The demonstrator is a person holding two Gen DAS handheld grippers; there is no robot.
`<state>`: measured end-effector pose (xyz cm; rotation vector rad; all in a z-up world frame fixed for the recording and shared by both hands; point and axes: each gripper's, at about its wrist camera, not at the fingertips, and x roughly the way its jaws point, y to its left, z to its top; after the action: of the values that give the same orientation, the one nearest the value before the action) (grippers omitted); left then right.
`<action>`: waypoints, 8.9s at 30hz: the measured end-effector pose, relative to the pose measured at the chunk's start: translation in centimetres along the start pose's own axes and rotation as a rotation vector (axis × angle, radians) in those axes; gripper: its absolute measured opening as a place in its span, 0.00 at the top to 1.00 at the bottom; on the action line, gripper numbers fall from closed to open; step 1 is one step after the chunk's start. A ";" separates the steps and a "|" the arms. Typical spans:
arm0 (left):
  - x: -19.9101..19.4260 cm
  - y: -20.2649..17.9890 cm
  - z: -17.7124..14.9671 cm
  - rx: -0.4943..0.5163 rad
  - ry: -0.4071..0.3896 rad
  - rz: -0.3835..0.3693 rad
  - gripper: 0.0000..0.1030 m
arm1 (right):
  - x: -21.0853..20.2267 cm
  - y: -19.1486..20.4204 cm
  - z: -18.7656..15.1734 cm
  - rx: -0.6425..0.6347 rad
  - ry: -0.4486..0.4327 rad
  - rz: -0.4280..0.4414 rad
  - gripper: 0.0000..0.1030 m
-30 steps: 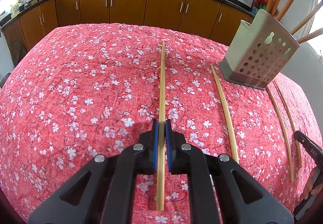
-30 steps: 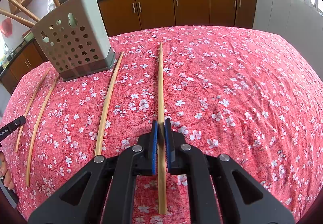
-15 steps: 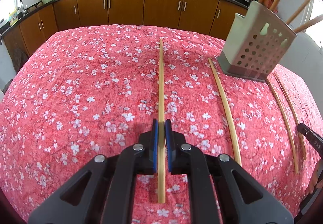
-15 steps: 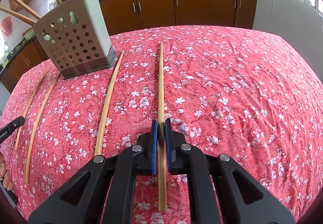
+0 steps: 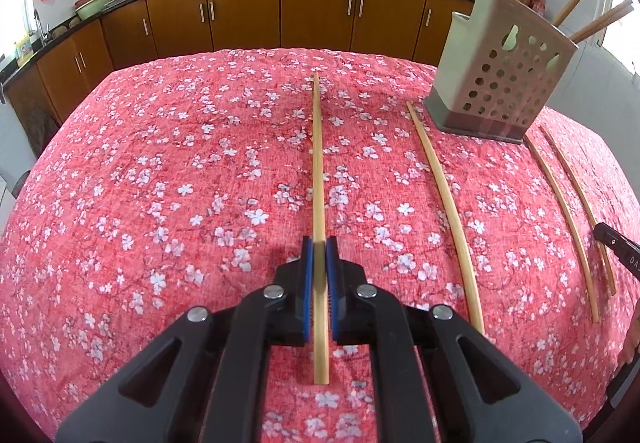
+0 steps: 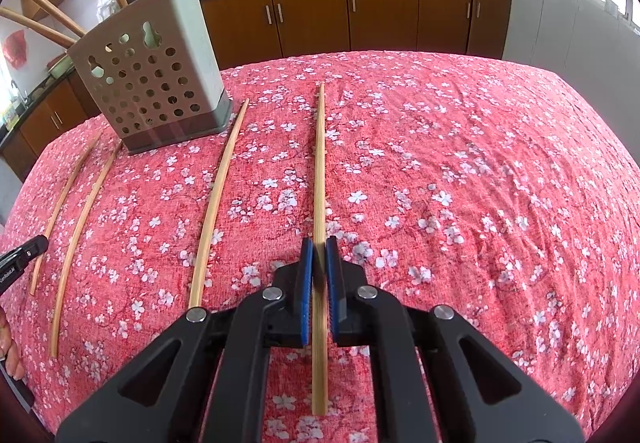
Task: Organize utensils
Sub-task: 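Raise both held chopsticks upright and carry them over the holder, then lower the chopsticks into the holder and open both tools, then lower both open tools onto the last chopsticks and close them, then hold the grasped chopsticks on the cloth with both tools, then lift both held chopsticks upright and carry them over the holder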
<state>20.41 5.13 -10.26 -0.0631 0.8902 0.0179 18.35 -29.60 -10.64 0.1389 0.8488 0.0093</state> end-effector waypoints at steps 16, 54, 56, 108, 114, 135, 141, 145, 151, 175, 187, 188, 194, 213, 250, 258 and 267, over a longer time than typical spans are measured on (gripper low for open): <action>-8.1 -0.1 3.5 -0.021 -0.232 -0.052 0.92 | -7.2 -0.6 3.0 0.038 -0.240 0.050 0.93; -23.0 -8.2 14.7 0.037 -0.628 -0.326 0.93 | -18.7 4.2 13.5 0.052 -0.691 0.250 0.93; -22.6 -8.7 15.4 0.033 -0.635 -0.309 0.93 | -18.5 4.6 13.8 0.050 -0.709 0.244 0.93; -6.5 0.7 4.1 -0.066 -0.236 -0.050 0.85 | -3.3 2.4 1.9 0.064 -0.100 0.188 0.80; -2.7 0.3 0.6 -0.057 -0.103 -0.088 0.85 | -0.4 4.9 0.0 -0.015 0.026 0.193 0.80; 0.2 -6.1 -2.0 0.092 0.012 -0.181 0.85 | 0.5 -0.1 -0.3 0.089 0.028 0.038 0.93; 1.0 -5.9 -1.4 0.101 0.001 -0.098 0.92 | 0.8 0.7 -0.2 0.058 0.028 0.042 0.93; 2.1 -2.7 0.4 0.029 -0.005 -0.027 0.92 | 1.2 1.4 0.1 0.018 0.026 0.032 0.93; 2.5 0.7 1.7 -0.024 -0.017 0.004 0.91 | 2.0 2.0 0.6 -0.021 0.021 0.003 0.93; 2.4 1.1 1.7 -0.038 -0.025 -0.006 0.90 | 2.2 2.4 0.7 -0.058 0.021 -0.035 0.92; 2.5 1.0 1.7 -0.039 -0.023 -0.005 0.90 | 2.2 2.3 0.8 -0.056 0.021 -0.032 0.92; 2.5 1.1 1.7 -0.039 -0.023 -0.005 0.90 | 2.2 2.4 0.8 -0.056 0.021 -0.032 0.92; 2.5 1.0 1.7 -0.040 -0.022 -0.005 0.90 | 2.2 2.4 0.8 -0.056 0.021 -0.033 0.92; 1.0 -0.2 0.1 0.048 -0.013 0.012 0.91 | 1.3 1.9 0.4 -0.028 0.023 0.003 0.92; -14.7 -2.4 7.8 0.067 -0.387 -0.180 0.92 | -12.6 0.7 7.0 0.030 -0.441 0.115 0.93; -17.7 -4.4 9.8 0.084 -0.430 -0.293 0.92 | -16.4 1.0 9.0 0.065 -0.541 0.211 0.93; -21.1 -7.8 12.4 0.123 -0.538 -0.347 0.92 | -19.2 2.5 11.4 0.058 -0.652 0.288 0.93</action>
<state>17.11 -1.68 14.26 -0.0923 0.3328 -0.3301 14.30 -29.72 11.44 0.2982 0.1727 0.1998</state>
